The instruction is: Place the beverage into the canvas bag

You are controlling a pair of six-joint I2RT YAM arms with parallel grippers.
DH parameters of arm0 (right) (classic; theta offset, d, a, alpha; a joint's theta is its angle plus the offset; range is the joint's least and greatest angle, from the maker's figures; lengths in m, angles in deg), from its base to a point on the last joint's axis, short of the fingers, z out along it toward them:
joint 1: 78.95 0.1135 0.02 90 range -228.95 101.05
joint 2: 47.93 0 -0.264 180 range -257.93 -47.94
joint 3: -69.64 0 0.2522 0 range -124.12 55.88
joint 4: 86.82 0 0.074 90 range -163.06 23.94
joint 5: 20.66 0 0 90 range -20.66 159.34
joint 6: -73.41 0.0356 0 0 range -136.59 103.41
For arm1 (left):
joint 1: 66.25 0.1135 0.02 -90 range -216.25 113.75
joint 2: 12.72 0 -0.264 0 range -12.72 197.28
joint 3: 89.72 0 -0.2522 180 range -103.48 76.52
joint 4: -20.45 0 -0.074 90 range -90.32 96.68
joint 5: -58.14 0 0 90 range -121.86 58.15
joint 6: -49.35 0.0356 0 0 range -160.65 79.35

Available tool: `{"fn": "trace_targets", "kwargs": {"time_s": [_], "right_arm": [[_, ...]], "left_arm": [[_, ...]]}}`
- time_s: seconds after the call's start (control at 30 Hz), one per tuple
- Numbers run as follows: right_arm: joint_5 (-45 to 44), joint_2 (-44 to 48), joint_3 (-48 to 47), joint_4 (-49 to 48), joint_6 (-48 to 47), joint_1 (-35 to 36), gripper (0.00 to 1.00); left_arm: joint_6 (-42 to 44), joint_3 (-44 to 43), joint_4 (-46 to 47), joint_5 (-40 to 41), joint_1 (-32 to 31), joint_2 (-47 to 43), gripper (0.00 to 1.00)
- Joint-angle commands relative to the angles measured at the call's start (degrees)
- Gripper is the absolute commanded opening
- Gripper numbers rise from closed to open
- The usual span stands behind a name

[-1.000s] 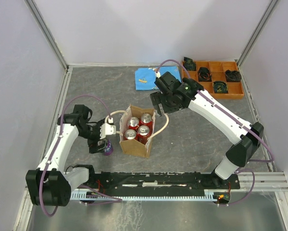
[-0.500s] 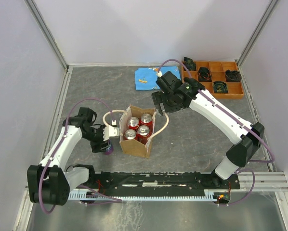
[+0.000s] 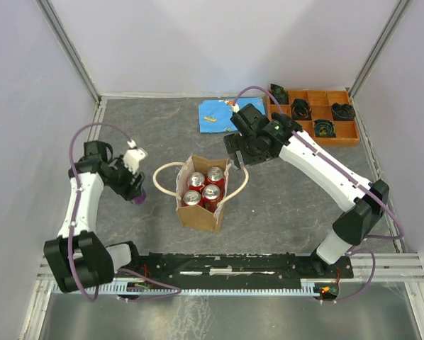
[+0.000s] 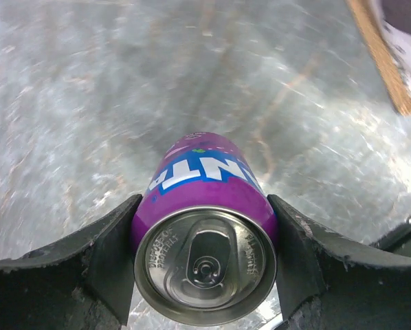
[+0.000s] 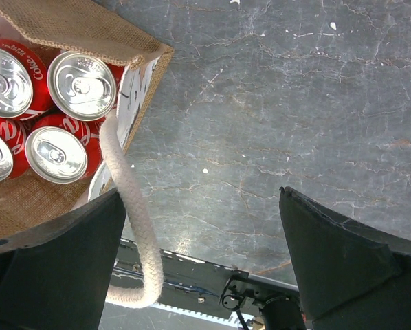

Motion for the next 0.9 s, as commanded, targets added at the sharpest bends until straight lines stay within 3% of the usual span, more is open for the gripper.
{"fn": "trace_targets", "kwargs": {"time_s": [0.0,0.23,0.37,0.47,0.63,0.87], "right_arm": [[0.61,-0.71,-2.95,-1.17,-1.31,-0.53,0.99],[0.96,-0.28,-2.39,-1.53,-1.62,-0.71,0.99],[0.63,1.01,-0.70,-1.95,-1.02,-0.75,0.99],[0.06,1.95,0.40,-2.05,-0.29,-0.74,0.99],[-1.86,4.15,2.26,-2.04,1.11,-0.81,0.99],[-6.94,7.94,4.40,-2.21,2.86,-1.11,0.99]], "left_arm": [[-15.65,-10.15,11.79,-0.83,5.19,5.03,0.03],[-31.90,-32.17,15.97,-12.64,2.90,15.22,0.03],[-40.06,-41.50,20.75,-14.27,-4.38,17.89,0.03],[-41.06,-46.25,21.28,-14.09,-12.23,18.24,0.03],[-35.93,-44.55,16.33,-11.25,-24.77,15.85,0.03],[-33.22,-34.44,13.59,-6.86,-33.75,9.59,0.03]]}}
